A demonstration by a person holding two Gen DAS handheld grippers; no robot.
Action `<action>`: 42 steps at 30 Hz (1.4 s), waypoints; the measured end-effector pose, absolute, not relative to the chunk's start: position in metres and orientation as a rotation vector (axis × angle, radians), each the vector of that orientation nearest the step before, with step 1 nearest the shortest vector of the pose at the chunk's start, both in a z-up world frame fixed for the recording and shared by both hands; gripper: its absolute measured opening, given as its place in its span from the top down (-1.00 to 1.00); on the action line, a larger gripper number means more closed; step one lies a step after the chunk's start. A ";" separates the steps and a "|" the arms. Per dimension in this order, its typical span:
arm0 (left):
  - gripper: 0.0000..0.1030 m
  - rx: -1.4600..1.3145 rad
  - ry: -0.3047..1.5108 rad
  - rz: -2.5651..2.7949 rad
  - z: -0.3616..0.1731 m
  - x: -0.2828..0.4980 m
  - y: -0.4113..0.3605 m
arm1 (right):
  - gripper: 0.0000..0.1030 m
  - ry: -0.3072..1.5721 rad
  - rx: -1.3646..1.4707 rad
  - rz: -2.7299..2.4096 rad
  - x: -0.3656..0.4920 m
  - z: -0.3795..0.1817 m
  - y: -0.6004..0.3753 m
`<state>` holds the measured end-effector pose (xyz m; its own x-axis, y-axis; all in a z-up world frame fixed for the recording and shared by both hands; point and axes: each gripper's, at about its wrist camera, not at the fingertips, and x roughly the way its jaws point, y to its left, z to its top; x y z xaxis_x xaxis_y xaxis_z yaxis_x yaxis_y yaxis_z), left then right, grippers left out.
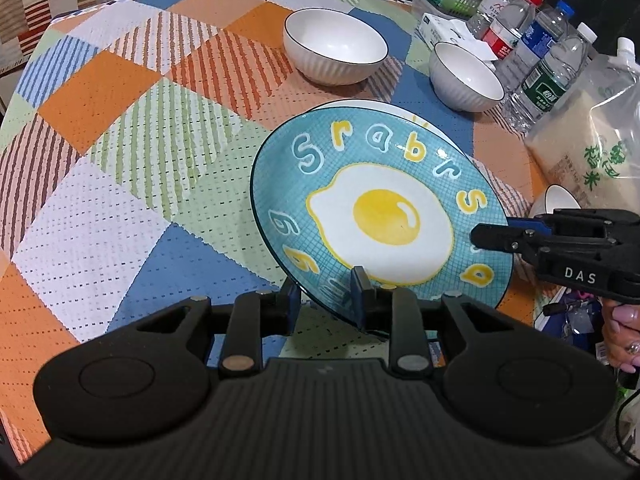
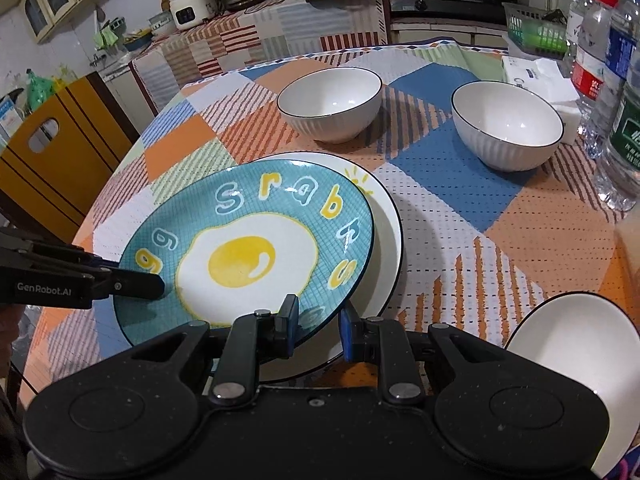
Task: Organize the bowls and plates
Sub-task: 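Open both grippers and withdraw from the plate stack, then move both grippers to the white bowl beside the rice bag and close on its rim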
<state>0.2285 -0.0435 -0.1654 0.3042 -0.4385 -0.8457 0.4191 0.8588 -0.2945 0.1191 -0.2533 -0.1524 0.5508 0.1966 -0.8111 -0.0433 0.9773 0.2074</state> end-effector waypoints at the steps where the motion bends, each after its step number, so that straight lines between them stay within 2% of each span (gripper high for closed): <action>1: 0.52 -0.026 1.130 -0.569 -0.166 0.229 -0.043 | 0.50 0.981 0.168 0.138 0.120 -0.151 -0.253; 10: 0.51 -0.032 1.162 -0.571 -0.168 0.229 -0.046 | 0.45 0.993 0.092 0.092 0.121 -0.150 -0.244; 19: 0.47 -0.042 1.204 -0.539 -0.170 0.221 -0.056 | 0.39 1.004 -0.147 -0.021 0.128 -0.154 -0.216; 25: 0.53 -0.009 1.196 -0.524 -0.155 0.206 -0.061 | 0.40 0.942 -0.080 -0.029 0.119 -0.145 -0.229; 32: 0.52 0.064 1.141 -0.508 -0.116 0.180 -0.075 | 0.38 0.854 0.021 -0.029 0.085 -0.098 -0.271; 36: 0.38 0.067 1.130 -0.505 -0.093 0.168 -0.081 | 0.33 0.826 0.125 -0.052 0.060 -0.070 -0.307; 38: 0.09 0.071 1.127 -0.501 -0.084 0.161 -0.085 | 0.30 0.823 0.148 -0.073 0.048 -0.062 -0.320; 42: -0.02 0.067 1.117 -0.504 -0.071 0.149 -0.098 | 0.14 0.839 0.152 -0.108 0.031 -0.060 -0.333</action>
<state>0.1488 -0.0977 -0.0708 0.3384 -0.3533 -0.8721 0.4197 0.8862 -0.1962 0.0308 -0.3330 -0.0595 0.6639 -0.0351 -0.7470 0.1553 0.9836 0.0918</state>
